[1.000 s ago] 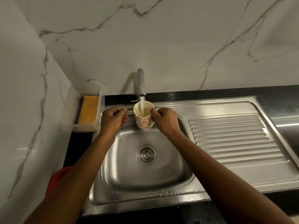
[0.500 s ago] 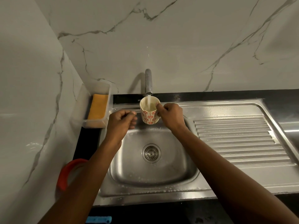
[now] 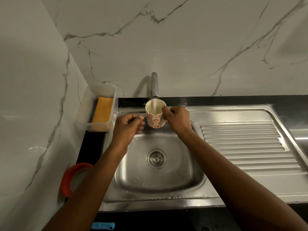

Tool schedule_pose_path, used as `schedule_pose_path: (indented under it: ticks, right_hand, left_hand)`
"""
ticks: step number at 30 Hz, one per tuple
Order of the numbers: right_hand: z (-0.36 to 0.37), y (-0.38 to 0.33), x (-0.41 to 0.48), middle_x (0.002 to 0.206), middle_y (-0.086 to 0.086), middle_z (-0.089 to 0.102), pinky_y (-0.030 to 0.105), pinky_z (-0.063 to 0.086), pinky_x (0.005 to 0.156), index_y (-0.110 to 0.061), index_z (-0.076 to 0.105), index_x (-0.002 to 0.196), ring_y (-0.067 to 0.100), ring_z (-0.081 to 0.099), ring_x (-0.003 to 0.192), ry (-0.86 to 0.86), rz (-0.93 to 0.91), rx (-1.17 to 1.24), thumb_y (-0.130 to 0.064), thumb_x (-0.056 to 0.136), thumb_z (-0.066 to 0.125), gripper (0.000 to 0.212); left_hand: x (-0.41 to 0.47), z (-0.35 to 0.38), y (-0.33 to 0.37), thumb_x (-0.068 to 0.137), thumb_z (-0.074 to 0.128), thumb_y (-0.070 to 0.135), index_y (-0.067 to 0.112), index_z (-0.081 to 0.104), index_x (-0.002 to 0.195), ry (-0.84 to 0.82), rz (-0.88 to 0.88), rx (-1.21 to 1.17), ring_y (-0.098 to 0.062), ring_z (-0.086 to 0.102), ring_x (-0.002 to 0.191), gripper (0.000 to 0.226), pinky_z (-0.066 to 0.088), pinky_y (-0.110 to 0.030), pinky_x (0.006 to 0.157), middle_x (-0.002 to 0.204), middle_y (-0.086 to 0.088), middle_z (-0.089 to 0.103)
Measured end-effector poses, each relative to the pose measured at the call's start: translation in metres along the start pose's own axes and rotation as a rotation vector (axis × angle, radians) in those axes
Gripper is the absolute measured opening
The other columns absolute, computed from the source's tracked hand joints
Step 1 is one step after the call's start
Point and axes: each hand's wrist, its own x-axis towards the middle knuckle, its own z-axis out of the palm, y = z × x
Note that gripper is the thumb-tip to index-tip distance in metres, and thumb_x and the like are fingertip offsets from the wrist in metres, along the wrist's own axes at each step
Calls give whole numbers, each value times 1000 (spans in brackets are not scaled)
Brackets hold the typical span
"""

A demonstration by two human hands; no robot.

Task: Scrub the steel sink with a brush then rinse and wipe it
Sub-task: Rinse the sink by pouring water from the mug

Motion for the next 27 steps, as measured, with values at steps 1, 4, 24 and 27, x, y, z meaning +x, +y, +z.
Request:
schedule_pose_path:
  ticks: [1,4,24,27]
  right_hand:
    - [0,-1,0,80,8,75,25,53,64,-10,73,76,24,72,76,4,-2,-2,-41,102,58,43]
    - [-1,-2,-2,79,2,75,21,51,61,-16,70,70,17,71,73,12,-3,9,-40,102,58,42]
    - [4,-3,-5,79,2,74,21,48,61,-16,69,72,14,69,69,20,26,2,-41,102,59,41]
    - [5,-4,-7,79,2,75,20,48,60,-15,70,72,14,70,70,32,38,3,-41,102,59,41]
  left_hand:
    - [-1,0,0,100,70,21,12,77,102,-2,-1,3,-16,73,80,11,62,-36,78,88,-6,79]
    - [-1,1,1,100,69,21,12,77,102,-4,-6,5,-16,74,81,12,63,-37,79,89,-6,79]
    - [-2,-5,1,100,70,21,11,77,105,-4,-3,6,-19,75,82,13,63,-38,79,90,-7,79]
    - [-3,-6,1,100,70,21,11,77,105,-17,-1,2,-19,74,81,13,63,-37,78,90,-6,80]
